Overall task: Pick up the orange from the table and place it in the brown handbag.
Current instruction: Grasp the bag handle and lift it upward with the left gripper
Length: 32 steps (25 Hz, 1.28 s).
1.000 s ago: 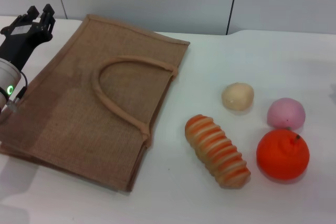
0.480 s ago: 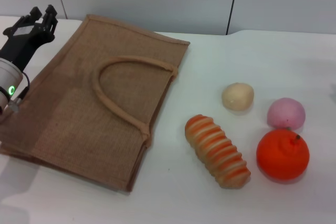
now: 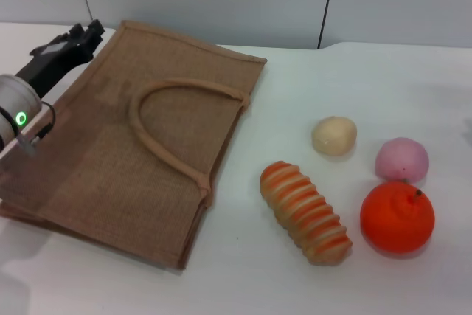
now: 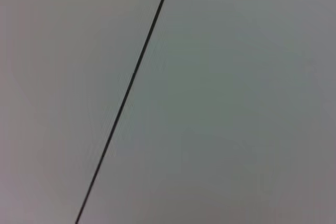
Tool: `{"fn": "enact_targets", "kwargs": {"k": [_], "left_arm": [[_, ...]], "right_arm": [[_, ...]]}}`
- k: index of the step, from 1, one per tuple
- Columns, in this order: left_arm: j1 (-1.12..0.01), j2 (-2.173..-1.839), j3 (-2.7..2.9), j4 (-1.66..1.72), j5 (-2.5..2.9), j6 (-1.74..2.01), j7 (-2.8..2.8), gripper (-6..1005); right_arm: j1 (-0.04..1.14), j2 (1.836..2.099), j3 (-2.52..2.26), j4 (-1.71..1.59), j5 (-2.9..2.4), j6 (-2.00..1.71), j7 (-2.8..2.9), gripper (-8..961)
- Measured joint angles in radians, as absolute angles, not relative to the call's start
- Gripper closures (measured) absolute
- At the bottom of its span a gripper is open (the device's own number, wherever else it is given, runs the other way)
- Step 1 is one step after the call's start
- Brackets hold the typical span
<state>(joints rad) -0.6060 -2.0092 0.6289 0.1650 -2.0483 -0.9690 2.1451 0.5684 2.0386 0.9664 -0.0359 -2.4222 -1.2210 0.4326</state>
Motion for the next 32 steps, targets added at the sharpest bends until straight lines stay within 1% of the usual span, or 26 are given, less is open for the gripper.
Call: {"fn": "enact_targets", "kwargs": {"k": [6,13,20,26,32], "left_arm": [[-0.588,-2.016,0.63,0.297,-1.86,-0.914,1.912,614],[-0.598,-2.017,0.63,0.45,-1.53,-0.865,1.559,615],[-0.647,-2.026,0.63,0.533,-1.225,-0.843,1.309,615],[-0.693,-2.026,0.631,0.55,-1.035,-0.859,1.178,616],[-0.706,-2.028,0.63,0.652,-0.856,-0.935,0.992,617]], "right_arm": [[0.568,2.039,0.968,-0.04,-2.422,-1.221,0.433,61],[0.568,2.039,0.969,-0.04,-2.422,-1.22,0.433,61],[0.568,2.038,0.97,-0.04,-2.422,-1.219,0.433,61],[0.567,2.037,0.969,-0.042,-2.422,-1.214,0.433,62],[0.572,2.037,0.967,-0.043,-2.422,-1.195,0.433,62]]}}
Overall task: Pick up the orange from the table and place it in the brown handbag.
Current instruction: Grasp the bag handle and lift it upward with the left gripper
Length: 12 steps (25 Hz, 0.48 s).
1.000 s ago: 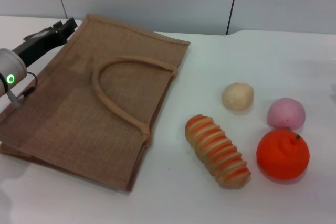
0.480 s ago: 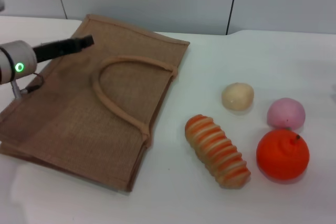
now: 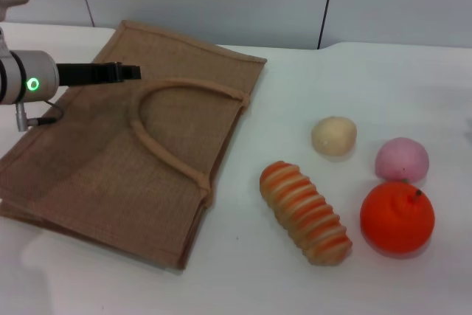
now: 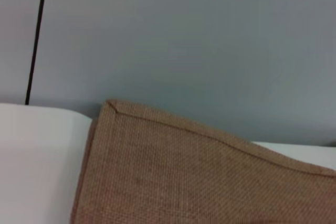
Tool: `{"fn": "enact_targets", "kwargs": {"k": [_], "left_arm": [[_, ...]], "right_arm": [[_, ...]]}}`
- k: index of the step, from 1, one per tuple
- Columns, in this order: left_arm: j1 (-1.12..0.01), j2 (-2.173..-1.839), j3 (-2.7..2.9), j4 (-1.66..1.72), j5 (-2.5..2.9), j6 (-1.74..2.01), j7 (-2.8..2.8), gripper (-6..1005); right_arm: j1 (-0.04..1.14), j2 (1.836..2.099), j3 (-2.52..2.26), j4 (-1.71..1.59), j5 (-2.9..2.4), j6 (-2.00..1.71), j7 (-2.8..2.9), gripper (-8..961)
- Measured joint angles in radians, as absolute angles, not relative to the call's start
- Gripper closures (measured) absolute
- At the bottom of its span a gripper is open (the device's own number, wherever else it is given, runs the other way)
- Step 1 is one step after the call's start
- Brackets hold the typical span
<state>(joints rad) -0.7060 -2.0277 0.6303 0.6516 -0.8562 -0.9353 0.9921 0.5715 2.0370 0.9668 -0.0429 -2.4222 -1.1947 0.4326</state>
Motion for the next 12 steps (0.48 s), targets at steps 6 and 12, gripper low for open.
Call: {"fn": "enact_targets", "kwargs": {"k": [6,12], "left_arm": [[-0.712,-2.028,0.631,0.687,-0.792,-0.995,0.922,618],[-0.742,-2.025,0.655,0.698,-0.661,-1.012,0.804,618]], "right_arm": [[0.572,2.035,0.967,-0.043,-2.422,-1.189,0.433,62],[0.575,2.036,0.968,-0.043,-2.422,-1.189,0.433,62]]}}
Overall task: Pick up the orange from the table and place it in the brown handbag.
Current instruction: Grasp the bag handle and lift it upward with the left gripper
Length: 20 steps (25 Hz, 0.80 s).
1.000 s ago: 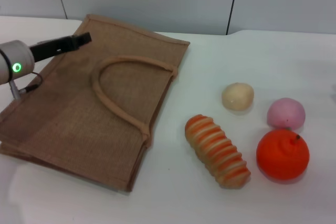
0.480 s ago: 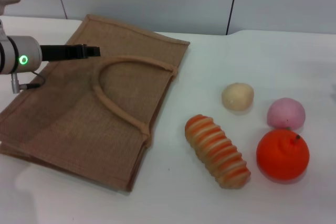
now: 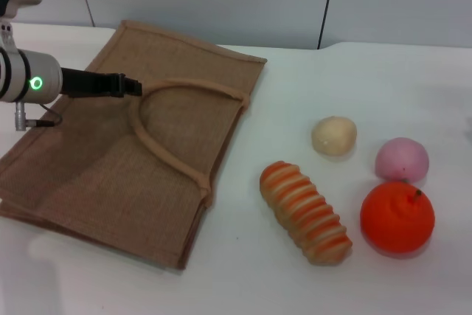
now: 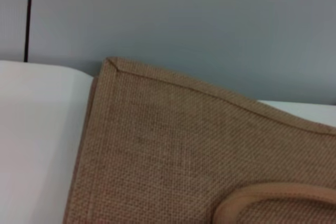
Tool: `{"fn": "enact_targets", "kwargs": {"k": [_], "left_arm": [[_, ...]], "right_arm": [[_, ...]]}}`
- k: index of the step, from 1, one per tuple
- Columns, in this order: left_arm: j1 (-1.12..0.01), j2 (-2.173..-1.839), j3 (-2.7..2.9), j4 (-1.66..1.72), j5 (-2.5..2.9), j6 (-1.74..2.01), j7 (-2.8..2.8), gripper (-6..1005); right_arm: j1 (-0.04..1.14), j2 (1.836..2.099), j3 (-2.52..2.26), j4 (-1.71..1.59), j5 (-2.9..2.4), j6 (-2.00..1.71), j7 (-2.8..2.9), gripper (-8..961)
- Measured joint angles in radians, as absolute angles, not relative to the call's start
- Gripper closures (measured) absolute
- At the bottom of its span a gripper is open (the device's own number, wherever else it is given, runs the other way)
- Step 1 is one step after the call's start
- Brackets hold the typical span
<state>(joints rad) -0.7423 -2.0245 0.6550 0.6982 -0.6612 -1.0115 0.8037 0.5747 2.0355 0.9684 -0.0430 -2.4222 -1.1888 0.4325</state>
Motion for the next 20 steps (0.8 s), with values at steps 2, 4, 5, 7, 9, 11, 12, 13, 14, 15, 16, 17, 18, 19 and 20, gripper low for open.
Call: {"fn": "enact_targets", "kwargs": {"k": [2,4,5,7,9,11,12,13,14,15,16,17,18,19,20], "left_arm": [[-0.746,-2.024,0.655,0.698,-0.65,-1.012,0.798,619],[-0.747,-2.023,0.655,0.699,-0.646,-1.012,0.796,619],[-0.747,-2.023,0.655,0.699,-0.646,-1.012,0.796,619],[-0.749,-2.021,0.655,0.698,-0.644,-1.015,0.797,619],[-0.751,-2.02,0.655,0.694,-0.638,-1.015,0.797,620],[-0.753,-2.02,0.655,0.69,-0.629,-1.014,0.796,620],[-0.756,-2.02,0.655,0.688,-0.624,-1.012,0.795,620],[-0.759,-2.02,0.655,0.685,-0.62,-1.011,0.795,621],[-0.764,-2.02,0.655,0.682,-0.616,-1.008,0.795,621],[-0.769,-2.02,0.655,0.676,-0.612,-1.008,0.794,621],[-0.775,-2.02,0.655,0.668,-0.603,-1.005,0.794,621],[-0.777,-2.02,0.655,0.663,-0.596,-1.003,0.794,621],[-0.78,-2.02,0.655,0.656,-0.586,-0.995,0.794,622],[-0.781,-2.02,0.655,0.654,-0.583,-0.991,0.794,622],[-0.783,-2.022,0.655,0.651,-0.578,-0.98,0.796,622]], "right_arm": [[0.575,2.036,0.968,-0.043,-2.422,-1.189,0.433,62],[0.575,2.036,0.968,-0.043,-2.422,-1.189,0.433,62],[0.575,2.036,0.968,-0.042,-2.422,-1.189,0.433,62],[0.575,2.036,0.97,-0.042,-2.422,-1.189,0.433,62],[0.575,2.036,0.971,-0.042,-2.422,-1.189,0.433,62],[0.575,2.036,0.971,-0.039,-2.422,-1.189,0.433,62],[0.576,2.036,0.971,-0.039,-2.422,-1.189,0.433,62],[0.576,2.036,0.971,-0.038,-2.422,-1.189,0.433,62],[0.577,2.036,0.971,-0.038,-2.422,-1.189,0.433,62],[0.577,2.036,0.971,-0.038,-2.422,-1.189,0.433,62],[0.578,2.036,0.971,-0.038,-2.422,-1.189,0.433,62],[0.578,2.036,0.97,-0.038,-2.422,-1.189,0.433,62],[0.58,2.036,0.969,-0.037,-2.422,-1.189,0.433,62],[0.581,2.036,0.968,-0.035,-2.422,-1.189,0.433,62],[0.581,2.036,0.968,-0.035,-2.422,-1.189,0.433,62]]}}
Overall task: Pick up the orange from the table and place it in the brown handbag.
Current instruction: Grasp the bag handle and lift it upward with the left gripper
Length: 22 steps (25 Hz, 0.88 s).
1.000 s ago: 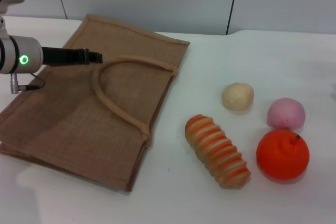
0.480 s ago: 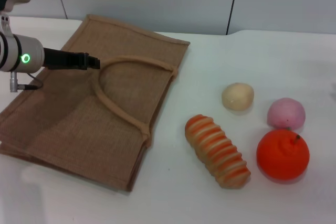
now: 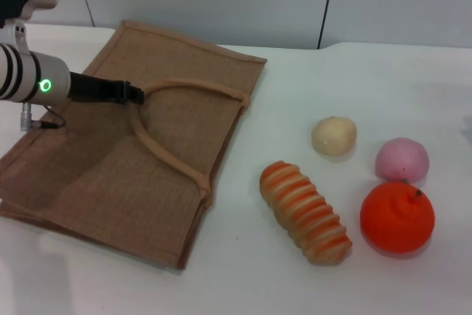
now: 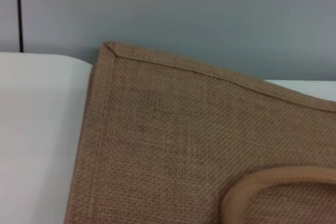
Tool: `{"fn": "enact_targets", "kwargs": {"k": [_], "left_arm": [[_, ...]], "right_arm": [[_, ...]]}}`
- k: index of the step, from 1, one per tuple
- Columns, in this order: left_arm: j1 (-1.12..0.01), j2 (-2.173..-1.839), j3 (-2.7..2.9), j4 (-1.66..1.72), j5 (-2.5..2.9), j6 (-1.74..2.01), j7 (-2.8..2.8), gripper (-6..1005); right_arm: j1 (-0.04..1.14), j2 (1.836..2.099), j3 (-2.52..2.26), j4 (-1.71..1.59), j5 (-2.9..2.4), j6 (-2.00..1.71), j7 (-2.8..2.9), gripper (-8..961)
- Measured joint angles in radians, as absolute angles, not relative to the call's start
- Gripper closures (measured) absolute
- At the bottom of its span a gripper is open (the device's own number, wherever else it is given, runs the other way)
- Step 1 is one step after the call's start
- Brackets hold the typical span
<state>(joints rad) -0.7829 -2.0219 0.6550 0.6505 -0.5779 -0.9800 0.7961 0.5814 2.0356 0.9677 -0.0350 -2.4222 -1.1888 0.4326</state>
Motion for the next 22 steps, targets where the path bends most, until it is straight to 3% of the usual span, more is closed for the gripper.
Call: {"fn": "enact_targets", "kwargs": {"k": [22], "left_arm": [[-0.826,-2.028,0.678,0.573,-0.513,-0.867,0.805,628]], "right_arm": [[0.581,2.036,0.966,-0.032,-2.422,-1.189,0.433,62]]}}
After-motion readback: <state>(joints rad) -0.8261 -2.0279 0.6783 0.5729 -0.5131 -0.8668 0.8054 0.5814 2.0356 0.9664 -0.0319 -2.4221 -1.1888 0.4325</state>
